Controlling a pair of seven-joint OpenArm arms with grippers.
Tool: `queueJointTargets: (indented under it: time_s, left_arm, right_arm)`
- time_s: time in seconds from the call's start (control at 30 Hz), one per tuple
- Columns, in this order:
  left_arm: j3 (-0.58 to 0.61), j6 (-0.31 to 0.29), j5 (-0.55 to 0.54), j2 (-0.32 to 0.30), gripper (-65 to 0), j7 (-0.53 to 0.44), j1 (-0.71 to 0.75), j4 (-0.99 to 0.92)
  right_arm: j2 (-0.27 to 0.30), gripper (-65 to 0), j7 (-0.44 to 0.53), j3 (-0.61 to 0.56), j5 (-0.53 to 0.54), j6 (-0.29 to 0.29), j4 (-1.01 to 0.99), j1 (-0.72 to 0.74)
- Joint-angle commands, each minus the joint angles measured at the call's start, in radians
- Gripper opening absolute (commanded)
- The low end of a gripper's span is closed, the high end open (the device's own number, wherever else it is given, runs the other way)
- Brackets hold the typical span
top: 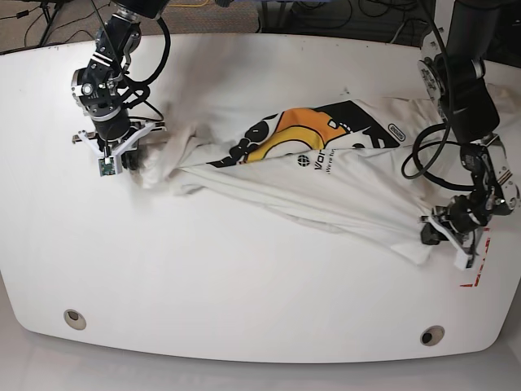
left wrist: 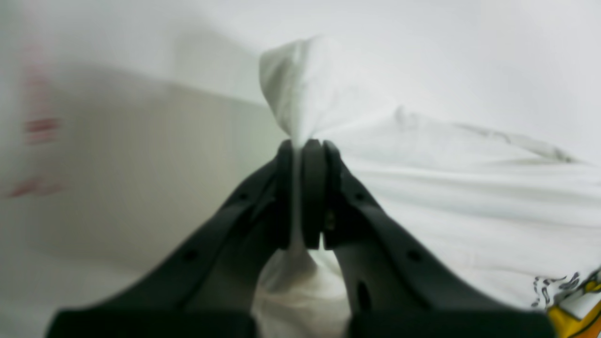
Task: Layout the t-shirt on the table in an organized manner, then fold the t-shirt properly
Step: 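Pull the pinched corner away from the right gripper to unfold the flap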
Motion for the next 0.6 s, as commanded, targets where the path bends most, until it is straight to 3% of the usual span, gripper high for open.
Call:
queueJointTargets:
  time_s: [0.0, 0.17, 0.57]
  left_arm:
    - [-0.024, -0.020, -0.009, -0.027, -64.3, -0.006, -0.028, 0.044]
    - [-0.087, -0.020, -0.011, -0.071, -64.3, 0.028, 0.009, 0.054]
    - [-0.176, -0.020, -0.021, -0.113, -64.3, 0.062, -0.017, 0.091]
  right_arm:
    - [0.008, -64.8, 0.024, -0.015, 0.005, -0.012, 0.049, 0.010]
    - [0.008, -64.8, 0.023, -0.067, 0.000, -0.013, 0.087, 0.011]
    - [0.017, -64.8, 0.023, -0.141, -0.006, -0.013, 0.130, 0.082]
